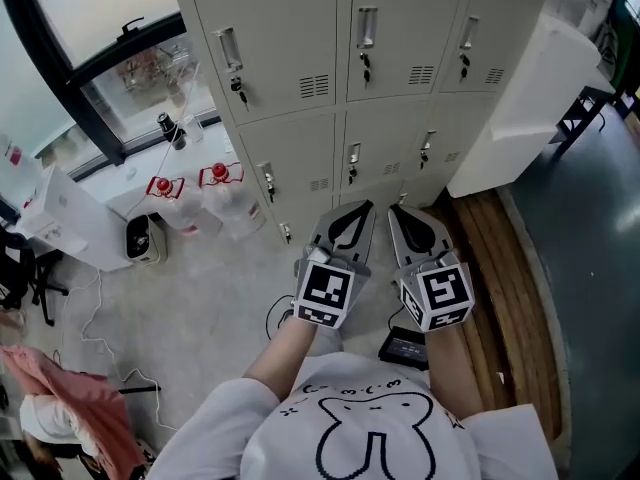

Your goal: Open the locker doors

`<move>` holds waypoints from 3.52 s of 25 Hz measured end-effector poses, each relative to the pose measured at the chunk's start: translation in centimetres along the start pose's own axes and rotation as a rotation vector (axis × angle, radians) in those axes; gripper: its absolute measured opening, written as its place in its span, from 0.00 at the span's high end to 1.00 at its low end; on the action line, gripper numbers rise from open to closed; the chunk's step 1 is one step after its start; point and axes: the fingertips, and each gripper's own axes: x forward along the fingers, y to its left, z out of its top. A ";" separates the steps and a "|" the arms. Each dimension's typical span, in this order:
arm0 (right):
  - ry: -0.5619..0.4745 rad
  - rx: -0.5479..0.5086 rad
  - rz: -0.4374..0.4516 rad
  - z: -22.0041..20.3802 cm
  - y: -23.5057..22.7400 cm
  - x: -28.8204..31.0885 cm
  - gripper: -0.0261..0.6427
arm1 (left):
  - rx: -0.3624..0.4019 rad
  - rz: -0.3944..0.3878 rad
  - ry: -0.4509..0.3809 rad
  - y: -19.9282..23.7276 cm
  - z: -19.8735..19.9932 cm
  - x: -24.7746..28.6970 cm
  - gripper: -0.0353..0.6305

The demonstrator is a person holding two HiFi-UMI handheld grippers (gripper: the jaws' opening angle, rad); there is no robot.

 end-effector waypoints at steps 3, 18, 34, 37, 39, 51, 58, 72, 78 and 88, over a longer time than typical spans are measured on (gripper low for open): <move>0.009 0.006 -0.011 -0.8 -1.9 3.8 0.93 | -0.006 -0.016 0.017 2.9 -1.1 2.9 0.95; 0.181 0.112 0.021 -11.0 -8.6 19.9 0.92 | -0.100 -0.022 0.152 14.0 -9.3 12.7 0.95; 0.459 0.197 0.075 -29.0 -10.3 31.3 0.81 | -0.240 0.042 0.333 18.5 -19.7 18.6 0.95; 0.502 0.207 0.063 -30.9 -10.1 32.8 0.79 | -0.227 0.040 0.345 19.0 -20.0 18.3 0.95; 0.511 0.196 0.064 -31.3 -9.9 33.5 0.79 | -0.228 0.041 0.345 19.5 -19.9 18.1 0.95; 0.533 0.211 0.006 -31.3 -9.6 32.7 0.78 | -0.204 0.013 0.352 18.4 -19.3 17.1 0.95; 0.565 0.167 0.032 -31.6 -9.2 27.3 0.80 | -0.212 -0.013 0.376 15.7 -19.5 16.8 0.95; 0.651 0.138 0.049 -32.6 -11.2 18.0 0.80 | -0.203 -0.076 0.383 9.5 -17.7 19.0 0.95; 0.677 0.129 0.038 -33.0 -13.0 14.5 0.80 | -0.190 -0.124 0.389 6.9 -17.3 19.9 0.95; 0.737 0.116 -0.047 -34.0 -16.9 8.8 0.92 | -0.176 -0.192 0.398 3.9 -17.0 21.3 0.95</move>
